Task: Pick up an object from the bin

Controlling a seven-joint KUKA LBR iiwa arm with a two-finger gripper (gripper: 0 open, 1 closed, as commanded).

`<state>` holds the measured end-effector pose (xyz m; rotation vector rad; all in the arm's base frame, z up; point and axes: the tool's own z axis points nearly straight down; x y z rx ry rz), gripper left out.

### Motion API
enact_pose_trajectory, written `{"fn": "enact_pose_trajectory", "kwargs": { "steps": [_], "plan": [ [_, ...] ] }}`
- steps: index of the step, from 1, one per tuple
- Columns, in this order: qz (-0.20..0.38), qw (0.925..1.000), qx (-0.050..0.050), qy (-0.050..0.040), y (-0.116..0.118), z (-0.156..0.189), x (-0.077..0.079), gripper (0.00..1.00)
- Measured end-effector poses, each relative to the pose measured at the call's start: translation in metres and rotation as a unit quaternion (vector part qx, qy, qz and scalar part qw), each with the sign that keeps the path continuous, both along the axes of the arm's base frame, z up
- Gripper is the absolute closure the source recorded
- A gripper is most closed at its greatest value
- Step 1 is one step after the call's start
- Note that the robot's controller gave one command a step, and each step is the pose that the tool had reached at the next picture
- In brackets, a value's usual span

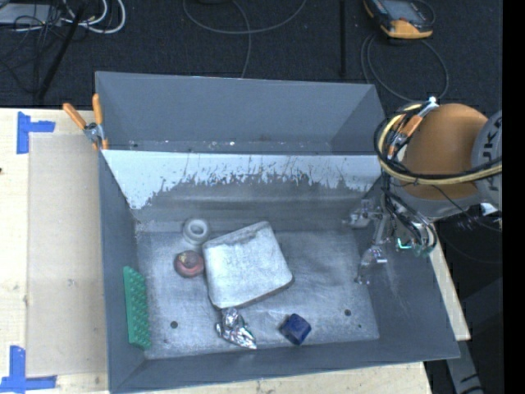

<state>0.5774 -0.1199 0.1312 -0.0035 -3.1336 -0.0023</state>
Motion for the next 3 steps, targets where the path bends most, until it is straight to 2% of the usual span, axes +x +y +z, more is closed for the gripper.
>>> {"fn": "enact_pose_trajectory", "kwargs": {
  "steps": [1,2,3],
  "plan": [
    [0.076,0.9971,0.002,-0.0027,0.129,0.035,-0.06,0.0],
    [0.158,0.9874,0.0,-0.0118,0.166,-0.056,-0.099,0.0],
    [0.257,0.9665,-0.001,-0.0069,0.221,-0.059,-0.092,0.0]
  ]
}}
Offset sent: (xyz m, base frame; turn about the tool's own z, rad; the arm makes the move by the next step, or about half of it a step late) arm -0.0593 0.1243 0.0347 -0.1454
